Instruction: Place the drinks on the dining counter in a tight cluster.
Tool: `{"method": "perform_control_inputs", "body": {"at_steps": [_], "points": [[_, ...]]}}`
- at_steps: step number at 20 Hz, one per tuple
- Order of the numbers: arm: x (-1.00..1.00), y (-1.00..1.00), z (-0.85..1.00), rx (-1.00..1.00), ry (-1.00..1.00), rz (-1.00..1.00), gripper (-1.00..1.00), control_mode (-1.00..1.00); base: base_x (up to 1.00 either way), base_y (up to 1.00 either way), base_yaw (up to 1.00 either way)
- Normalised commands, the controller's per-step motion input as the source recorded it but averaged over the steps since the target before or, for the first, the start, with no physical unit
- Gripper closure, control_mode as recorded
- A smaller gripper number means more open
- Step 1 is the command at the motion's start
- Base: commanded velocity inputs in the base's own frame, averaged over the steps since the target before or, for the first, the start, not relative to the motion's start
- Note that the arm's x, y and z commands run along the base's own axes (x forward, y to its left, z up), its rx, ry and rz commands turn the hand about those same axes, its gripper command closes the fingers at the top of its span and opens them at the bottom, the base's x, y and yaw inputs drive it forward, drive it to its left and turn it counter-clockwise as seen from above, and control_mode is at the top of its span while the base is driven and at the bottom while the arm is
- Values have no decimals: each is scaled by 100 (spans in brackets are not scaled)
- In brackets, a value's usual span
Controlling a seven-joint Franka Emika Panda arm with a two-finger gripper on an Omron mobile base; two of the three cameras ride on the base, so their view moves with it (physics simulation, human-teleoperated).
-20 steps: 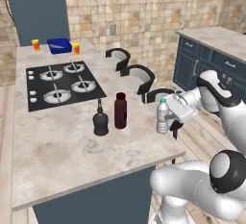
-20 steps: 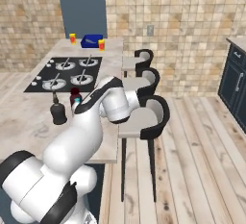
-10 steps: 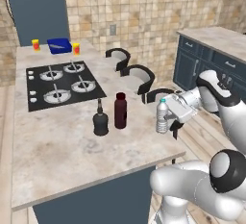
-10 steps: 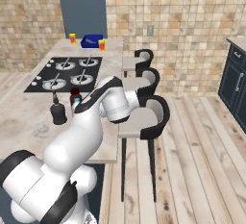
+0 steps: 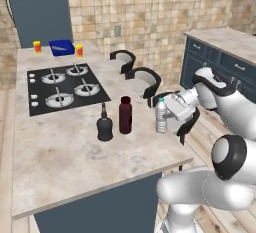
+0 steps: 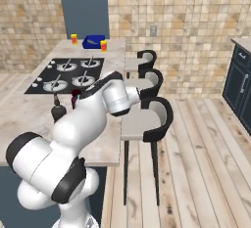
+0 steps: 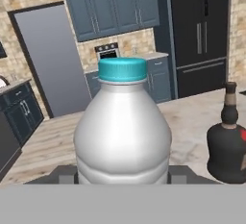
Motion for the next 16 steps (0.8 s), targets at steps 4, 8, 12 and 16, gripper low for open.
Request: {"method": "perform_control_inputs", "body": {"at_steps": [4, 8, 12, 16], "points": [[57, -30, -12, -2, -1, 1, 100, -100, 0, 0, 0], [39, -3, -7, -1, -5, -9, 100, -100, 0, 0, 0], [30, 0, -2, 0, -11, -9, 100, -100, 0, 0, 0], [33, 3, -29, 0, -13, -3, 100, -100, 0, 0, 0]]}}
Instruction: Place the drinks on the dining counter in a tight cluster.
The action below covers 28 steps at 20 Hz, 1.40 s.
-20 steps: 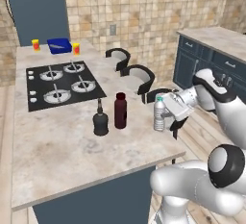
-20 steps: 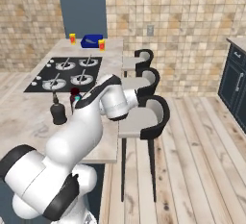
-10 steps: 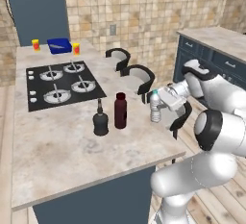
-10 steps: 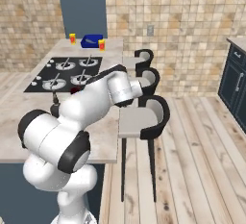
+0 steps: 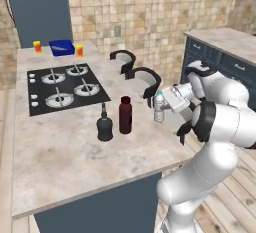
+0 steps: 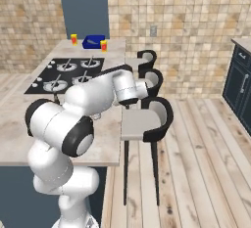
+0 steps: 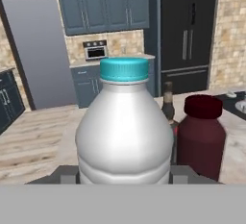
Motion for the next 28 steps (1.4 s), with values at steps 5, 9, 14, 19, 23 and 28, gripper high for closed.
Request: {"method": "perform_control_inputs", "body": {"at_steps": [5, 9, 14, 19, 23, 28], "points": [[20, 14, -46, 0, -13, 0, 100, -100, 0, 0, 0], [26, 4, -31, 0, -5, 0, 100, -100, 0, 0, 0], [27, 8, -19, 0, -1, 0, 100, -100, 0, 0, 0], [12, 18, -20, 0, 1, 0, 100, -100, 0, 0, 0], [10, 16, -16, 0, 2, 0, 100, -100, 0, 0, 0], [19, 12, -10, 0, 0, 0, 100, -100, 0, 0, 0]]}}
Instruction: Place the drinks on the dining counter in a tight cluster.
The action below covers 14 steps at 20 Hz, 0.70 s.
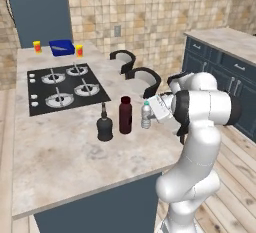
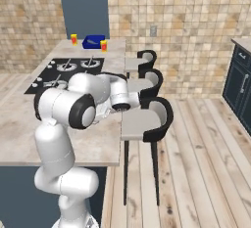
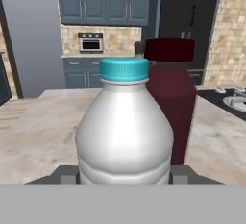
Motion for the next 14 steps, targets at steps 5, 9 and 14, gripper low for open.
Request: {"method": "perform_control_inputs", "body": {"at_steps": [5, 9, 14], "points": [[26, 10, 0, 0, 0, 0, 100, -100, 0, 0, 0], [8, 7, -5, 0, 0, 0, 100, -100, 0, 0, 0], [0, 19, -18, 0, 0, 0, 100, -100, 0, 0, 0]]}}
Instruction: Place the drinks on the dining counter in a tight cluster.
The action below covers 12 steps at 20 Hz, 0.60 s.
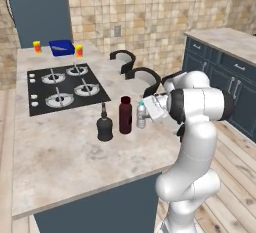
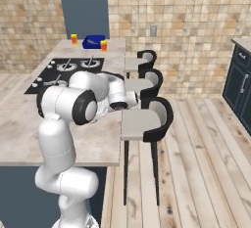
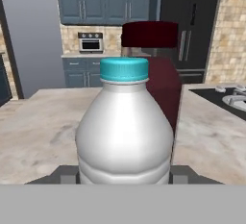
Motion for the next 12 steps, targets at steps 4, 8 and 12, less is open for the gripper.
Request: {"method": "perform_control_inputs", "body": {"at_steps": [4, 8, 12], "points": [[0, 16, -20, 0, 0, 0, 100, -100, 0, 0, 0], [1, 2, -26, 0, 0, 0, 100, -100, 0, 0, 0], [15, 0, -26, 0, 0, -3, 100, -100, 0, 0, 0]]}}
